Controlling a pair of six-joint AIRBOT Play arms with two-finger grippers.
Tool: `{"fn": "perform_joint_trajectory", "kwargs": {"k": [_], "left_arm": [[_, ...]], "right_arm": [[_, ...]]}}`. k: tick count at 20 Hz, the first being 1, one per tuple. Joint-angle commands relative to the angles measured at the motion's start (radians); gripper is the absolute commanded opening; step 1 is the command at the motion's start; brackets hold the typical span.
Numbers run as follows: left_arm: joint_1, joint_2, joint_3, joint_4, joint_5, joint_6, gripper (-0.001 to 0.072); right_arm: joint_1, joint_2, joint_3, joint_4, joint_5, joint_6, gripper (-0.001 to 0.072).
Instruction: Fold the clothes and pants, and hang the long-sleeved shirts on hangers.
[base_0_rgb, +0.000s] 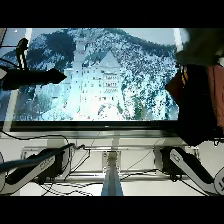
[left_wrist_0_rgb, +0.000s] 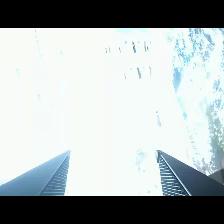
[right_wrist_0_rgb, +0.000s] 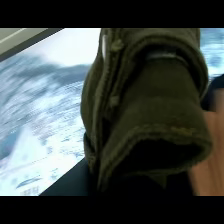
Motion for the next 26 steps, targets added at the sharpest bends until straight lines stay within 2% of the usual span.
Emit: {"fn": "perform_joint_trajectory", "kwargs": {"k": [1,4,5,7,8,12,15,17,18,22,26], "left_arm": [[0.002,-0.012,0.010,-0.001,0.005,0.000,0.0603],[0.003,-0.019,0.010,-0.008,0.006,0.000,0.0603],[0.003,-0.019,0.010,-0.007,0.005,0.000,0.0603],[0.003,-0.019,0.010,-0.007,0.005,0.000,0.0603],[0.003,-0.019,0.010,-0.007,0.005,0.000,0.0603],[0.003,-0.019,0.010,-0.007,0.005,0.000,0.0603],[0.003,-0.019,0.010,-0.008,0.006,0.000,0.0603],[0.003,-0.019,0.010,-0.007,0.005,0.000,0.0603],[0.003,-0.019,0.010,-0.007,0.005,0.000,0.0603],[0.003,-0.019,0.010,-0.007,0.006,0.000,0.0603],[0.003,-0.019,0.010,-0.007,0.006,0.000,0.0603]], "right_arm": [[-0.266,0.092,0.036,-0.159,0.288,0.105,0.0040],[-0.414,0.089,0.035,-0.179,0.426,0.108,0.0047],[-0.444,0.089,0.035,-0.179,0.431,0.108,0.0144],[-0.464,0.089,0.036,-0.175,0.429,0.103,0.0590],[-0.463,0.087,0.036,-0.172,0.417,0.086,0.0634],[-0.463,0.070,0.035,-0.036,0.356,-0.033,0.0603],[-0.374,0.055,0.035,0.192,0.316,-0.151,0.0314],[-0.210,0.050,0.035,0.250,0.282,-0.250,0.0108],[-0.113,0.049,0.035,0.261,0.261,-0.291,0.0039],[0.332,0.043,0.033,0.263,0.089,-0.416,0.0039],[0.629,0.000,0.033,0.247,-0.029,-0.546,0.0039]]}}
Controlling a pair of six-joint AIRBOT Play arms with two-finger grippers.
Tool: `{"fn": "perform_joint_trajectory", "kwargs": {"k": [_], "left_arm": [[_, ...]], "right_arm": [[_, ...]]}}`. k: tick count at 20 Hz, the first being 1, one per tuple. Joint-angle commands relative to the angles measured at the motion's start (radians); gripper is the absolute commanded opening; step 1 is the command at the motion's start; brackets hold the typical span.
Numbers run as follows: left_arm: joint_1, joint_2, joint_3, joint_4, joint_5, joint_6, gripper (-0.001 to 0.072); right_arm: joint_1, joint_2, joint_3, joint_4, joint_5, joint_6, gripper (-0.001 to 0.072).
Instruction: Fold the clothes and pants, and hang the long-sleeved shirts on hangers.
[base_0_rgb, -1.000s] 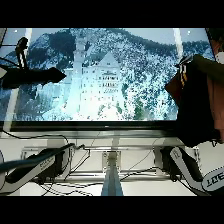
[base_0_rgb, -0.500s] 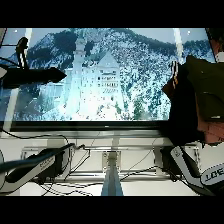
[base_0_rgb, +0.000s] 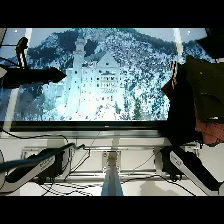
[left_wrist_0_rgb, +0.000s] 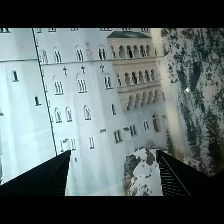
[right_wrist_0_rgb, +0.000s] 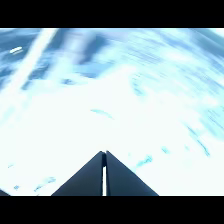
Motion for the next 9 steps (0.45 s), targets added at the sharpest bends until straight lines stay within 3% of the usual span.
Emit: {"fn": "perform_joint_trajectory", "kwargs": {"k": [1,9], "left_arm": [[0.001,-0.001,0.001,0.000,0.000,0.000,0.0603],[0.001,-0.001,0.001,0.000,0.000,0.000,0.0603]], "right_arm": [[0.253,-0.040,0.000,-0.015,-0.105,-0.147,0.0039],[0.316,-0.107,0.000,-0.069,-0.106,-0.174,0.0040]]}}
